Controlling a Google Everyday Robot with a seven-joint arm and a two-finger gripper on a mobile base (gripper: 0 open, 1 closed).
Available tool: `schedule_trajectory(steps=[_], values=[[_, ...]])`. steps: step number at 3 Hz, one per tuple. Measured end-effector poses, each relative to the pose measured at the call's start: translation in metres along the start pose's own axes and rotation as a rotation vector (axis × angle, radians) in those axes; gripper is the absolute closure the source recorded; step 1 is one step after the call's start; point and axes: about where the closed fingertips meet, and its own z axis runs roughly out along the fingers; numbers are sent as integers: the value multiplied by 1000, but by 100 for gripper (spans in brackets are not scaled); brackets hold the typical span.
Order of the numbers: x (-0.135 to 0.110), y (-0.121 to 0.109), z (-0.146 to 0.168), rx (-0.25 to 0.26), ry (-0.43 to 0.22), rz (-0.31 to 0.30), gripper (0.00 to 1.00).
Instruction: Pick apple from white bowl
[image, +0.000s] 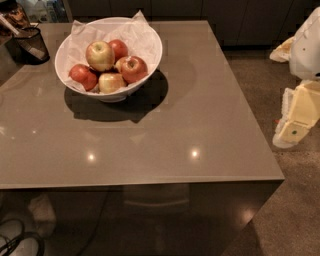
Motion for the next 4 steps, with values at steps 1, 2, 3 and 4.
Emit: schedule_trajectory(steps=[1,2,3,4], values=[[-13,-6,0,13,-12,-8,0],[-59,-41,12,-22,2,-25,0],[-66,-43,13,-13,-7,-33,0],[-75,-47,13,9,-41,-73,0]])
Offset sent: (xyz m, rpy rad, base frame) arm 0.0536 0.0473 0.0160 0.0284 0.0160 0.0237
